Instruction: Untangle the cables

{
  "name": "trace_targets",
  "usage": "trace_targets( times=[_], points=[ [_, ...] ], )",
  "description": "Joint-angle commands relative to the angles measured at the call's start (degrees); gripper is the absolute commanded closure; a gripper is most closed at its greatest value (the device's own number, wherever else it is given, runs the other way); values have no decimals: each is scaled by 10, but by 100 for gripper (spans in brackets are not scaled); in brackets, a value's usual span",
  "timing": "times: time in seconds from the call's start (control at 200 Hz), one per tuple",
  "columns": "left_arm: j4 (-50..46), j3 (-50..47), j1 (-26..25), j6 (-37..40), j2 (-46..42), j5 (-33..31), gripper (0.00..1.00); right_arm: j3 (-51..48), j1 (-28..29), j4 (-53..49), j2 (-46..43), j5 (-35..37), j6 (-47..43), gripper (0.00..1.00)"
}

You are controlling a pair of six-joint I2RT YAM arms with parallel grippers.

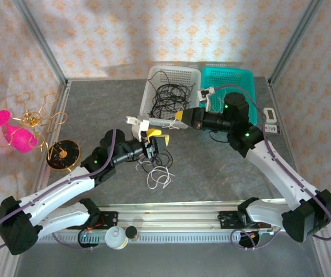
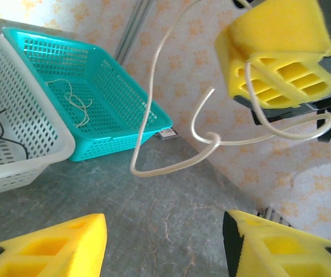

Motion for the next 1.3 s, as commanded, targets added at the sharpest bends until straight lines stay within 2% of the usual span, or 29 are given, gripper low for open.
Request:
trace_targets(
  times=[0.0,0.22,0.335,0.415,0.536,0.786,0.851,0.931,1.116,1.291],
  points=[
    [39,25,-5,16,-1,10,44,0,-3,18,-10,-10,-2,100],
    [35,49,-5,23,19,-17,50,-3,-4,24,-9,-14,1,100],
    [38,54,-5,23,32,-18,59,-3,-4,24,-11,-15,0,100],
    [42,56,-5,23,35,-20,72,-5,-4,24,-12,-15,1,100],
    [40,55,-5,23,32,-35,100,-8,-4,25,-14,-15,1,100],
    [9,52,-4,37,-9,-126,100,-30,-3,23,-21,-13,-7,100],
    [-16,63,-2,54,-15,-150,100,-40,-3,28,-28,-12,-7,91],
    [-45,82,2,79,-19,-176,100,-56,-3,35,-42,-11,-16,85],
    [-104,158,5,149,-6,-208,100,-94,-3,24,-67,-21,-64,64],
    [-144,229,5,193,13,-216,100,-108,-3,-6,-77,-18,-107,58]
  ],
)
